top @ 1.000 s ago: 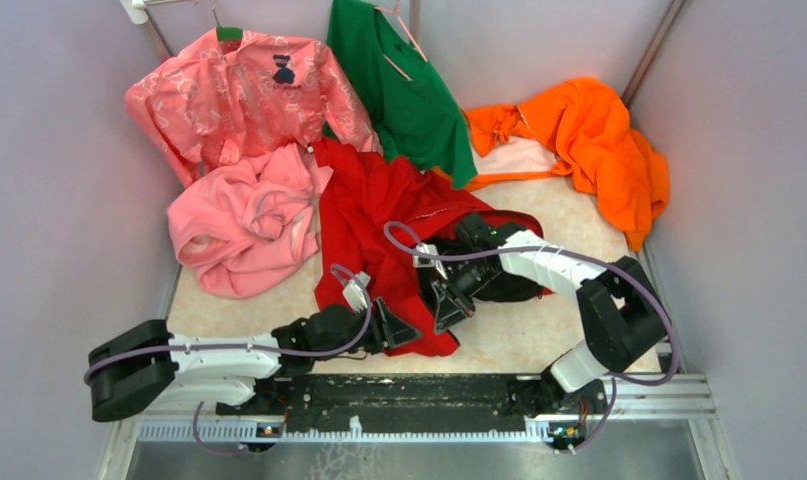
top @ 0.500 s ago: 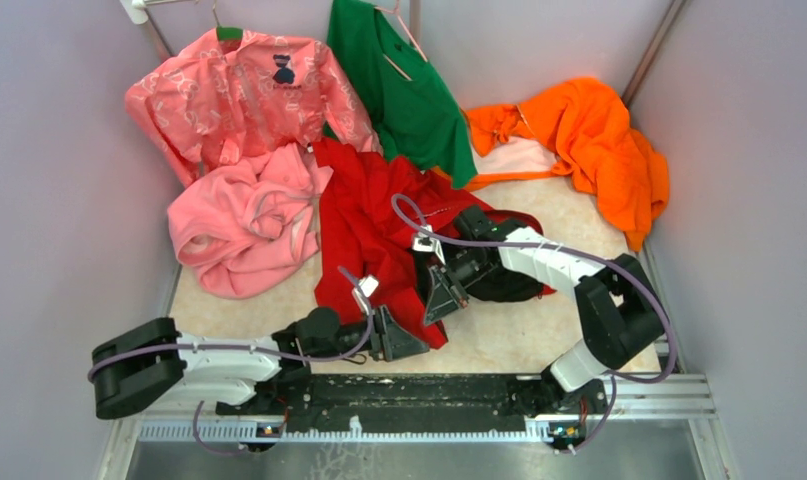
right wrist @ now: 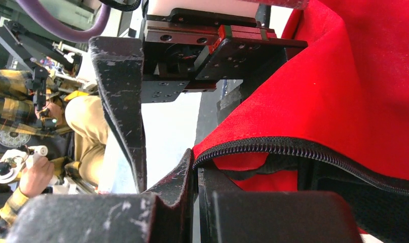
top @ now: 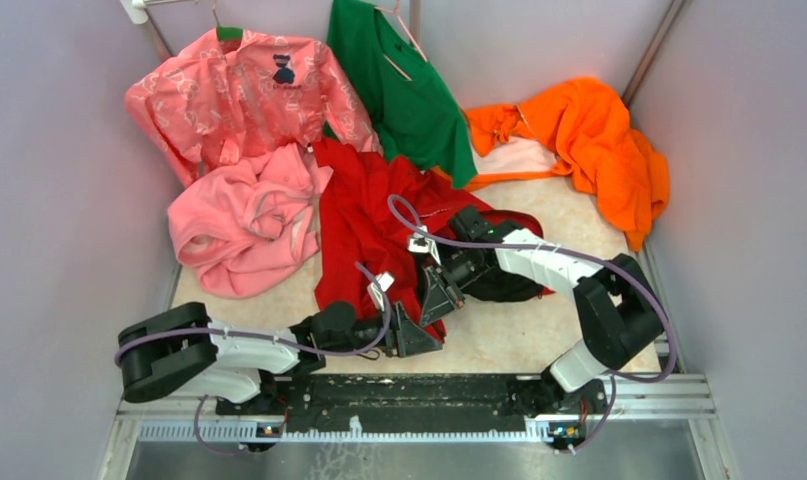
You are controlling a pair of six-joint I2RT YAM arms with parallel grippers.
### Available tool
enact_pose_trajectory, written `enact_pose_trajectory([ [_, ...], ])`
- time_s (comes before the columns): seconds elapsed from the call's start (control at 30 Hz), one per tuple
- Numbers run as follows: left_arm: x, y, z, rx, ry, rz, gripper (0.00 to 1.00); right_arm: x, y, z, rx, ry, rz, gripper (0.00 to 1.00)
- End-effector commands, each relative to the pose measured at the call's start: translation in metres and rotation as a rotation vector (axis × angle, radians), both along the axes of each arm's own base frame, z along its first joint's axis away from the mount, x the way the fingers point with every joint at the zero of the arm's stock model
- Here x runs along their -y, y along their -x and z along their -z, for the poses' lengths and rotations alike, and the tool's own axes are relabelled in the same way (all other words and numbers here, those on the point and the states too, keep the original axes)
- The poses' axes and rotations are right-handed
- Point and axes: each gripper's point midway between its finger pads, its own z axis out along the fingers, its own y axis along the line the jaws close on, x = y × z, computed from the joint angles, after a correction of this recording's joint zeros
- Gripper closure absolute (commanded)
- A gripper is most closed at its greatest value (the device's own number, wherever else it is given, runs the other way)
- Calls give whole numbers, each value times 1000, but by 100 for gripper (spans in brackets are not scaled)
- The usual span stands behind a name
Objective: Zip up the jacket
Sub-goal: Pick up the jacket from the center of the board.
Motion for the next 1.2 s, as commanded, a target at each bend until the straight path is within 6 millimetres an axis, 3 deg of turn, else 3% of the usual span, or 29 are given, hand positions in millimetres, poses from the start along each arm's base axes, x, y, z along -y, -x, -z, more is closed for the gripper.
enact_pose_trajectory([
  [0.0,11,-12,-13,25,10,-29,18,-6,4,-5,28,-37,-29,100],
  [0.6,7,-19,-3,63,-9,-61,50,-6,2,-2,54,-15,-29,100],
  [0.87,3,-17,4,92,-34,-30,51,-4,-2,-1,101,4,-32,100],
  [1.17,3,-17,7,102,-48,-9,72,-3,-4,0,125,14,-24,100],
])
